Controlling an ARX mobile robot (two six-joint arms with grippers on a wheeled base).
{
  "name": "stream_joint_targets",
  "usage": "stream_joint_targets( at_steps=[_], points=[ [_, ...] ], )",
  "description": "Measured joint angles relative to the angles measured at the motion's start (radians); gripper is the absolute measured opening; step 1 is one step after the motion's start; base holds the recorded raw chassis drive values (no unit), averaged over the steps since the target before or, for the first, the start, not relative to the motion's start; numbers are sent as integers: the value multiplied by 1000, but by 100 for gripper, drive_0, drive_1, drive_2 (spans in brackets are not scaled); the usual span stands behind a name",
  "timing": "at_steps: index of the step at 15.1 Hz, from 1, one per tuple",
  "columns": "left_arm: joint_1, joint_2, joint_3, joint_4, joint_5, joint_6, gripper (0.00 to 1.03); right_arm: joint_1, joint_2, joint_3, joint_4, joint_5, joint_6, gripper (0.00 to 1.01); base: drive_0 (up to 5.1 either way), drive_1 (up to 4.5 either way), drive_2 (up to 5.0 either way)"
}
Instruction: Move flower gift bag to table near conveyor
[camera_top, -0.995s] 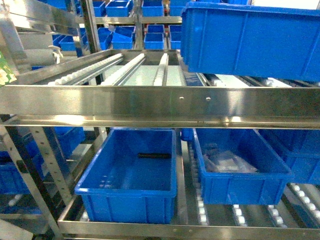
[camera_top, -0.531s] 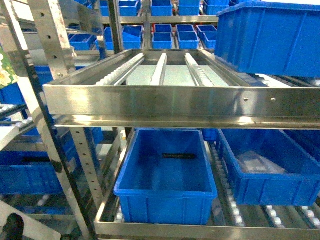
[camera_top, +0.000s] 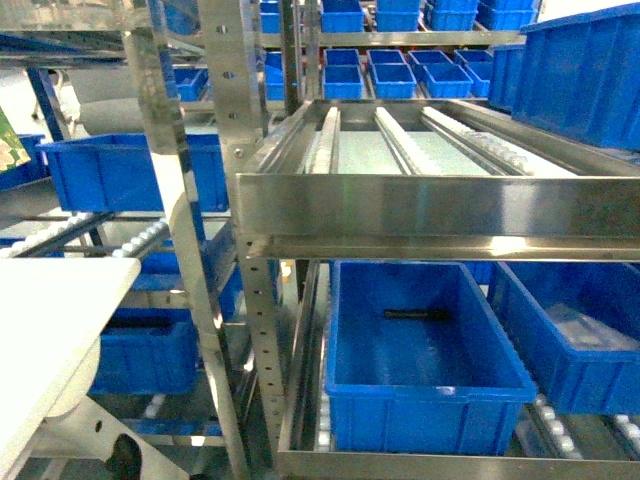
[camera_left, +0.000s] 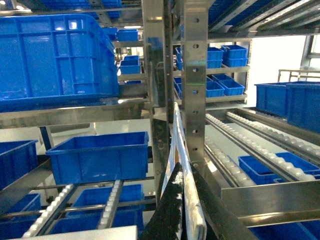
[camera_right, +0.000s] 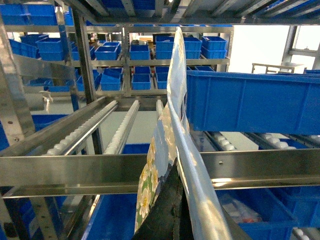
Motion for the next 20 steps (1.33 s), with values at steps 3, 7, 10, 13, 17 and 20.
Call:
stream_joint_targets(
  at_steps=[3, 7, 10, 13, 17, 20],
  points=[
    [0, -1, 0, 1, 0, 0, 2, 0, 0, 0, -2, 0, 0, 2, -500, 246, 246],
    [0, 0, 0, -2, 0, 0, 2, 0, 0, 0, 2, 0, 0, 2, -488, 247, 247],
    [0, 0, 0, -1, 0, 0, 2, 0, 0, 0, -2, 0, 0, 2, -484, 248, 248],
    [0, 0, 0, 0, 0, 0, 2, 0, 0, 0, 0, 0, 0, 2, -484, 248, 248],
    [0, -1, 0, 2, 0, 0, 2, 0, 0, 0, 0, 0, 0, 2, -484, 248, 248],
    [0, 0, 0, -1, 0, 0, 2, 0, 0, 0, 0, 0, 0, 2, -484, 248, 248]
  ],
)
